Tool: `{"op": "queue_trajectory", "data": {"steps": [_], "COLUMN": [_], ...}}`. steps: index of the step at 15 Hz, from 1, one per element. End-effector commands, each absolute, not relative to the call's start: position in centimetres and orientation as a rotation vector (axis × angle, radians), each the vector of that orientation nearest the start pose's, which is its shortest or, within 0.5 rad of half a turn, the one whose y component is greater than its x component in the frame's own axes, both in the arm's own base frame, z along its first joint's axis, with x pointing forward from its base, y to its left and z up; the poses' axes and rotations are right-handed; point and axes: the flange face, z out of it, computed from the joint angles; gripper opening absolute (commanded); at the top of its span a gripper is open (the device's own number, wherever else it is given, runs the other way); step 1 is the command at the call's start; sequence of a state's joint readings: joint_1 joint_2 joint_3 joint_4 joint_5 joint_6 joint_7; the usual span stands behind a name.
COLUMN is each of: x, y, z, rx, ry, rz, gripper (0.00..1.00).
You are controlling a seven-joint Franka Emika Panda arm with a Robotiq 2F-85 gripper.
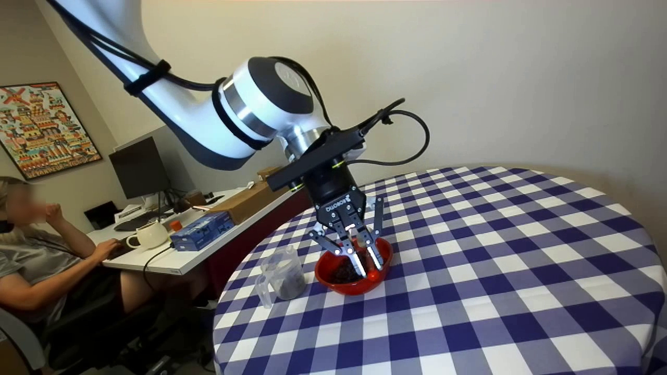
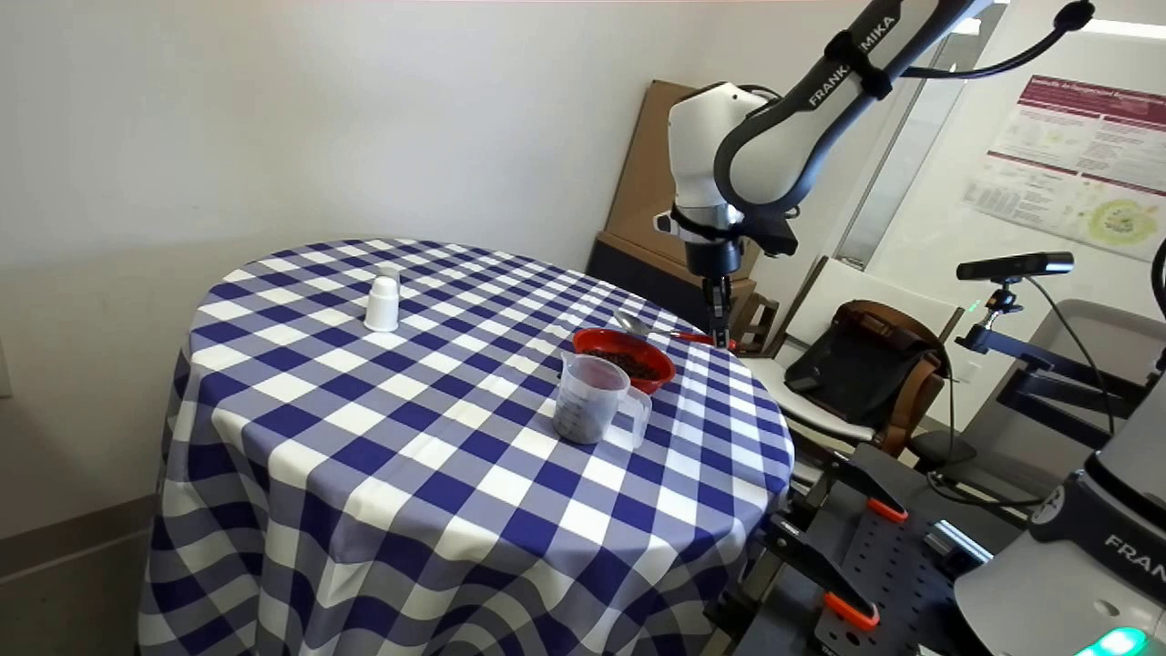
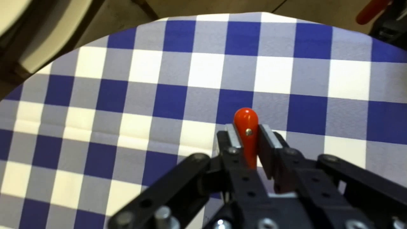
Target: Pick up the spoon, take one spoon of objects from the red bowl and put it in the measuring cup
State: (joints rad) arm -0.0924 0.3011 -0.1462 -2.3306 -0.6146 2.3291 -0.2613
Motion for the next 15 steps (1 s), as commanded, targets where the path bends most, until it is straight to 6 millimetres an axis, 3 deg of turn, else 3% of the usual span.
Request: {"op": "queue_trajectory", "data": {"steps": [1, 9, 12, 15], "x": [46.6, 45.9, 44.8, 43.7], "y": [-10.4, -7.4, -7.5, -8.0], "z": [18.7, 17.8, 17.1, 16.5], "rx": [-3.382, -3.491, -3.487, -3.474], "ry": [-1.136, -1.835, -2.046, -2.162], "rz": [0.581, 0.319, 0.272, 0.343], "gripper": [0.05, 0.05, 0.05, 0.05]}}
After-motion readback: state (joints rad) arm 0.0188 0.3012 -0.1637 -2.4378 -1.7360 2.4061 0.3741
